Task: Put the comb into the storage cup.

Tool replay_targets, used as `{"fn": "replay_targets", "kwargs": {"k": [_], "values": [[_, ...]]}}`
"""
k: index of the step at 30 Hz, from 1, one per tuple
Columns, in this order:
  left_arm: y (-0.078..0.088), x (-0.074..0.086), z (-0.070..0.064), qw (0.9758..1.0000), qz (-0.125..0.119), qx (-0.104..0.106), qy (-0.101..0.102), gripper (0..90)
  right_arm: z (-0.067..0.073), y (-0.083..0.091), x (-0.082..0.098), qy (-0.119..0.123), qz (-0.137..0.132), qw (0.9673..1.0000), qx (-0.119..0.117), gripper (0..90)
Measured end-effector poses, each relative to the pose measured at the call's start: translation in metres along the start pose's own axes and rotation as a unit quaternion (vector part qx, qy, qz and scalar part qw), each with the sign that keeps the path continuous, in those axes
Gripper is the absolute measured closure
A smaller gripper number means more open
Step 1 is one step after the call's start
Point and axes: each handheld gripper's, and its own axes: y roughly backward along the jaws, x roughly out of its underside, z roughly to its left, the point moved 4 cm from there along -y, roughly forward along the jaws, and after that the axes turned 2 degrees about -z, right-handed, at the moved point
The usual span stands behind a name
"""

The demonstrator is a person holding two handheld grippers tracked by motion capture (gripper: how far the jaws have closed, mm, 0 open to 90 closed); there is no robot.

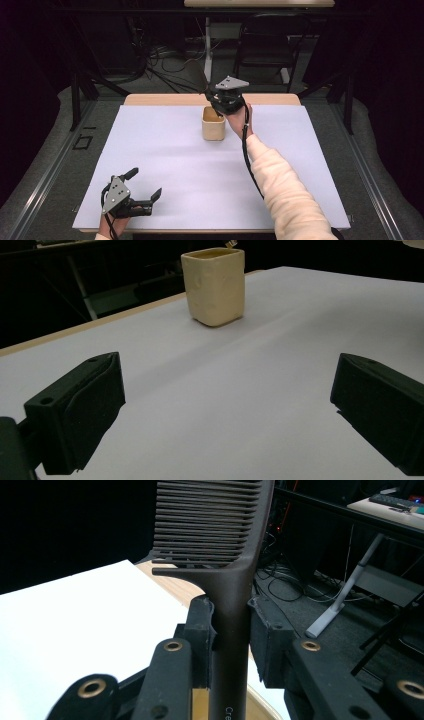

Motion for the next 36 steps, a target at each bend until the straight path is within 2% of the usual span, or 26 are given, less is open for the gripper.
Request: {"fn": "replay_targets", "kwargs": {"k": [12,36], "values": [[0.000,0.000,0.000,1.0000,0.000,0.000,0.000,0.8,0.002,-0.004,0.004,-0.001,-0.001,1.0000,0.000,71.9],[0.001,0.000,0.001,1.0000,-0.001,-0.002,0.001,0.8,0.004,-0.014,0.015,-0.002,0.017,0.9999,-0.003,71.9]]}}
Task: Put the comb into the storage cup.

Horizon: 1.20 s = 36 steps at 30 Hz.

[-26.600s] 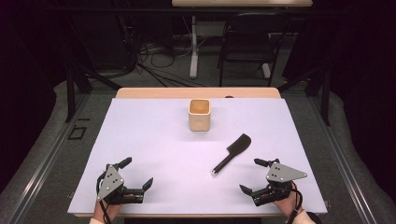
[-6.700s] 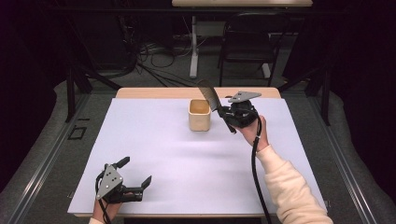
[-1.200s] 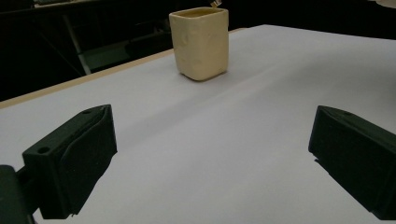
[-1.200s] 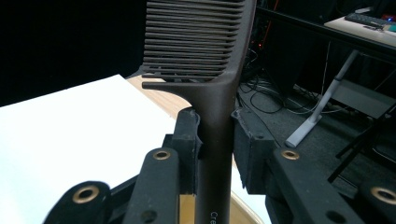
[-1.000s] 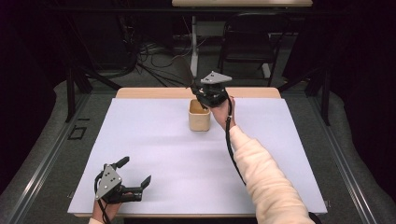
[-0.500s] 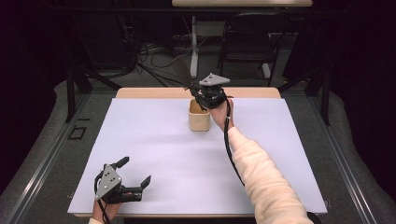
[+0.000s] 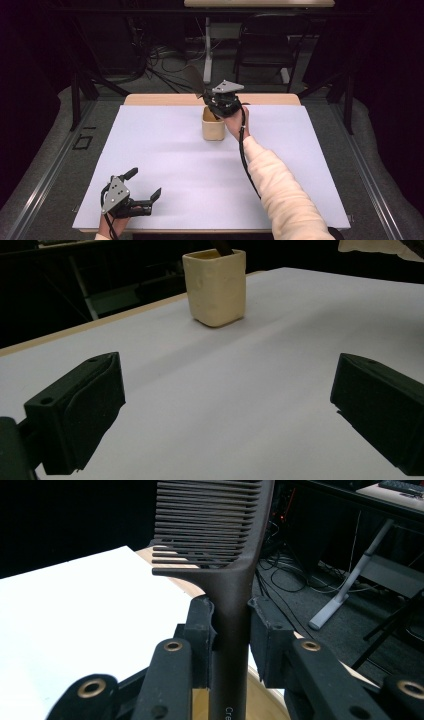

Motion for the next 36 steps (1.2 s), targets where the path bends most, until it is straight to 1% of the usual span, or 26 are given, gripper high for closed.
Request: {"fn": "replay_targets", "kwargs": {"k": [7,11,23,36], "values": [[0.000,0.000,0.000,1.0000,0.001,0.000,-0.001,0.8,-0.001,-0.002,0.004,-0.001,0.007,1.0000,-0.002,71.9],[0.000,0.000,0.000,1.0000,0.001,0.000,-0.001,0.9,-0.001,-0.004,0.007,0.000,0.017,0.9998,-0.004,71.9],[0.000,0.000,0.000,1.0000,0.001,0.000,-0.003,0.8,-0.001,-0.008,0.014,-0.004,0.024,0.9997,-0.008,71.8],[0.000,0.000,0.000,1.0000,0.001,0.001,-0.003,0.8,0.000,-0.010,0.019,0.000,0.032,0.9994,-0.012,71.8]]}}
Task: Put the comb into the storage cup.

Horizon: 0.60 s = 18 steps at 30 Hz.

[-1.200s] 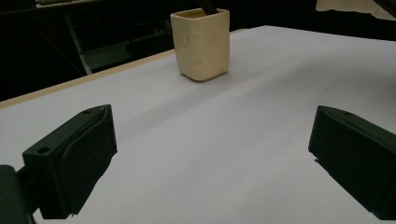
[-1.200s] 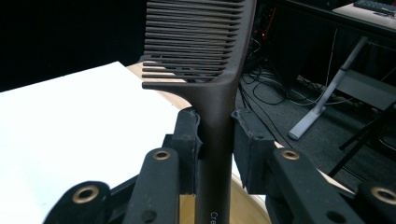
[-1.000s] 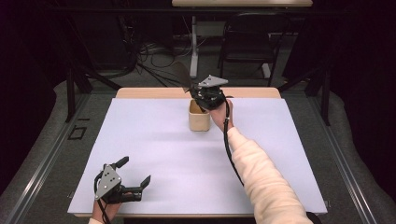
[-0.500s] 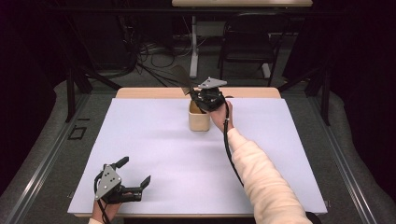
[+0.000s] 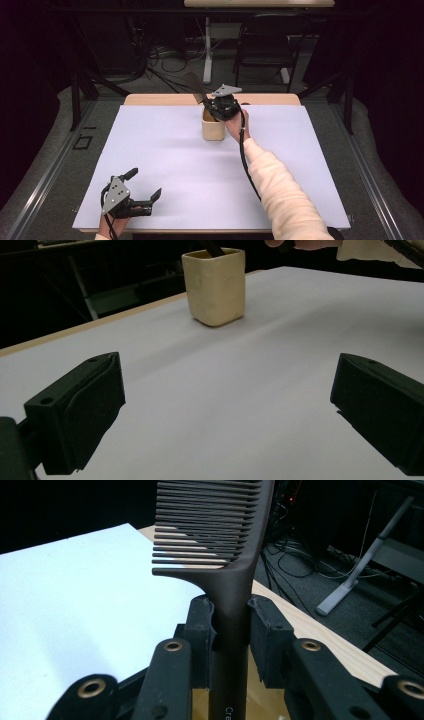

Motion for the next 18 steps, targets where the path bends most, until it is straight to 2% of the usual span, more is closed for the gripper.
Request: {"fn": "replay_targets", "kwargs": {"k": [18], "values": [[0.0000,0.0001,0.0000,1.0000,0.001,-0.001,0.000,0.8,0.0028,-0.0036,0.0083,0.004,0.025,0.9996,-0.009,71.8]]}}
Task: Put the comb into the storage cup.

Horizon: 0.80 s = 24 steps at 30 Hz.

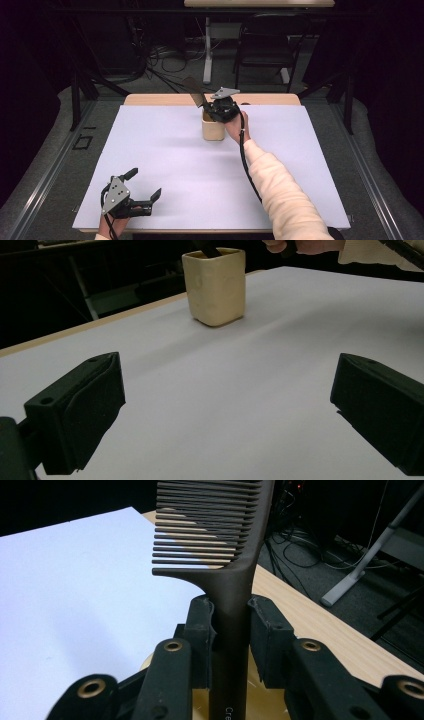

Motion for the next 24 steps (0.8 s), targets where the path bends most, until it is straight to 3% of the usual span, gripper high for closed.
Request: {"fn": "replay_targets", "kwargs": {"k": [19,20,22,24], "values": [[0.0004,0.0000,0.0000,1.0000,0.000,-0.001,0.001,0.9,0.0026,-0.0011,0.0041,0.009,0.031,0.9994,0.011,71.0],[0.0005,0.0000,0.0000,1.0000,0.000,-0.001,0.001,0.9,0.0028,-0.0008,0.0039,0.012,0.033,0.9993,0.011,67.9],[0.0006,0.0000,-0.0001,1.0000,0.000,-0.001,0.002,0.9,0.0043,0.0005,0.0031,0.011,0.041,0.9990,0.015,51.6],[0.0006,0.0000,-0.0001,1.0000,0.000,-0.001,0.002,0.9,0.0034,0.0037,0.0021,0.007,0.037,0.9992,0.016,41.8]]}}
